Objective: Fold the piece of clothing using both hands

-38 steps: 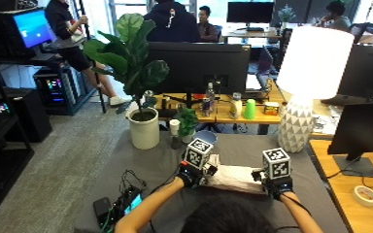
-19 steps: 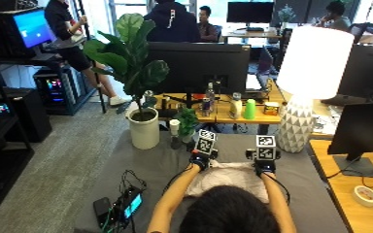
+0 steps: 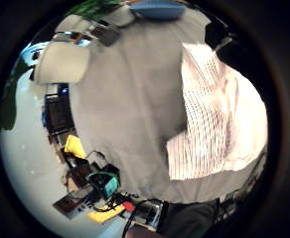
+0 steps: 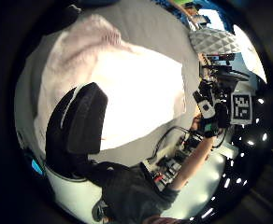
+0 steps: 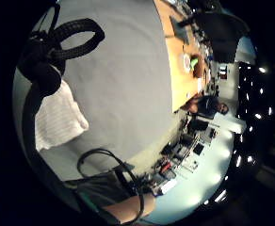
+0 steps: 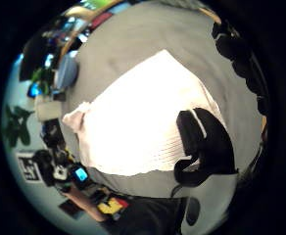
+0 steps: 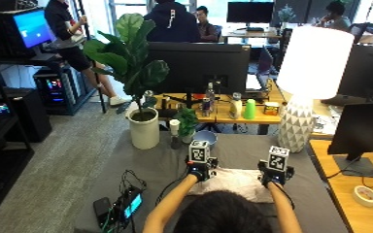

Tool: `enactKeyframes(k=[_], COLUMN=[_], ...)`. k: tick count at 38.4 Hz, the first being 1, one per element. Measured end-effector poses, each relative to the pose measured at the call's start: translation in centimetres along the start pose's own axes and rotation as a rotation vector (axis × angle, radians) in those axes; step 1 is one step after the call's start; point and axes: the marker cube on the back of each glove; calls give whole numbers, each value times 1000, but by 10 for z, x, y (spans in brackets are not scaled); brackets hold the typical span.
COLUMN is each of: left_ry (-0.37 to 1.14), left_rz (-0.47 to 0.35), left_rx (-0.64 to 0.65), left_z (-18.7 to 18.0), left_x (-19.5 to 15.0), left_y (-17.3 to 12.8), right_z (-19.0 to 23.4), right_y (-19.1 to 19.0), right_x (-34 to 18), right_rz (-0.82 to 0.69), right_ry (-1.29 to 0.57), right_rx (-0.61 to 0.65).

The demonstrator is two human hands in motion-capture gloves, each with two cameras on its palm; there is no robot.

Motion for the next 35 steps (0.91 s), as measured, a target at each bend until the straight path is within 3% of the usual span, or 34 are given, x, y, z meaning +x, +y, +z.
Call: enactKeyframes(k=[8,13,25,31,35], left_ry=[-131,-78,-41,-51,-1], left_rz=[-54,-79,-53,-48,-47], left_rx=[-168,-186,-187,-202,-146], left_z=[67,85,88,77,50], left_x=[-10,-15,-14,-17,-27], left_y=[2,-3,-1,-1,-2], right_z=[54,65,59,52,42], right_y=[-2,0,0,2,-45], right_x=[7,0,-30,-34,-34], right_rz=[149,178,170,78,68], right_ry=[-83,-76,-91,-211,-309], right_rx=[-77,-30,252,114,114])
